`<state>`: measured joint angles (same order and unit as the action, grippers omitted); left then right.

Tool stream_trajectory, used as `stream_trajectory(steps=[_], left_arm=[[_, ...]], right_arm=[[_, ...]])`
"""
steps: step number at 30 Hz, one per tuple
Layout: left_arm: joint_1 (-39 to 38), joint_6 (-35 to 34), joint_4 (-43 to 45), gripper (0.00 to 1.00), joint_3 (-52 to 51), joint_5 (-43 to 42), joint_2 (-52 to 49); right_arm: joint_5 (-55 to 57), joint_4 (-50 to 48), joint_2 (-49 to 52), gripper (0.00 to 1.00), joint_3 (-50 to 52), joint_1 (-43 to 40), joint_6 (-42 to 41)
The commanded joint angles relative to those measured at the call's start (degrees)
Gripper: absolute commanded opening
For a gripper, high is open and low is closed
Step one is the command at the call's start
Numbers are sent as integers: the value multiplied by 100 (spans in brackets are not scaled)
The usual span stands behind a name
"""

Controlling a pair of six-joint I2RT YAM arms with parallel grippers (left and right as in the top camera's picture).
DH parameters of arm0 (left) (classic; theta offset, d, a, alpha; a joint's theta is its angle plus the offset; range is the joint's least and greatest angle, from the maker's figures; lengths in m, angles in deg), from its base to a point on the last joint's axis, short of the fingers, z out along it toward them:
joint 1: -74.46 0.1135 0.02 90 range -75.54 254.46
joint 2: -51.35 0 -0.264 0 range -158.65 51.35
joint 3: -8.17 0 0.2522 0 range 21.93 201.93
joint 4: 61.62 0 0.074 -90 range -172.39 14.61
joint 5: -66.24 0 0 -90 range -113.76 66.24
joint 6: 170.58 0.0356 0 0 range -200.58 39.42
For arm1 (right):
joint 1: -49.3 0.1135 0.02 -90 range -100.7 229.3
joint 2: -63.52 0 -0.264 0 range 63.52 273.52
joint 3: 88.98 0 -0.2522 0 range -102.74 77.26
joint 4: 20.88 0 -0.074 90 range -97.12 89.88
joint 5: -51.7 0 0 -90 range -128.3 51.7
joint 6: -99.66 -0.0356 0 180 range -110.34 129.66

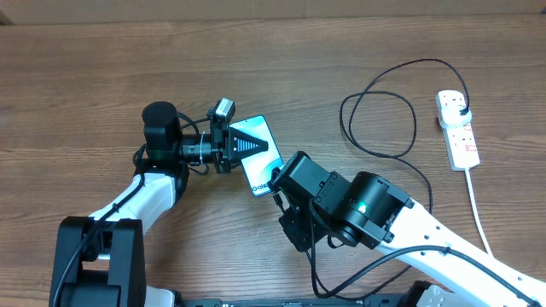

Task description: Plug charger to phone and switch on socket

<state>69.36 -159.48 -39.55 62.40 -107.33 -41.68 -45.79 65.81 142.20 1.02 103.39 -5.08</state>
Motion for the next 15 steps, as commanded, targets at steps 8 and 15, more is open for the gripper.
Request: stream_trajectory(steps=[8,15], left_arm=[[20,243,48,4,68,-203,13],[20,437,46,4,66,-212,13]], right_arm=[[-24,-149,22,4,13,28,-22],[-24,-264,22,4,13,28,-22]])
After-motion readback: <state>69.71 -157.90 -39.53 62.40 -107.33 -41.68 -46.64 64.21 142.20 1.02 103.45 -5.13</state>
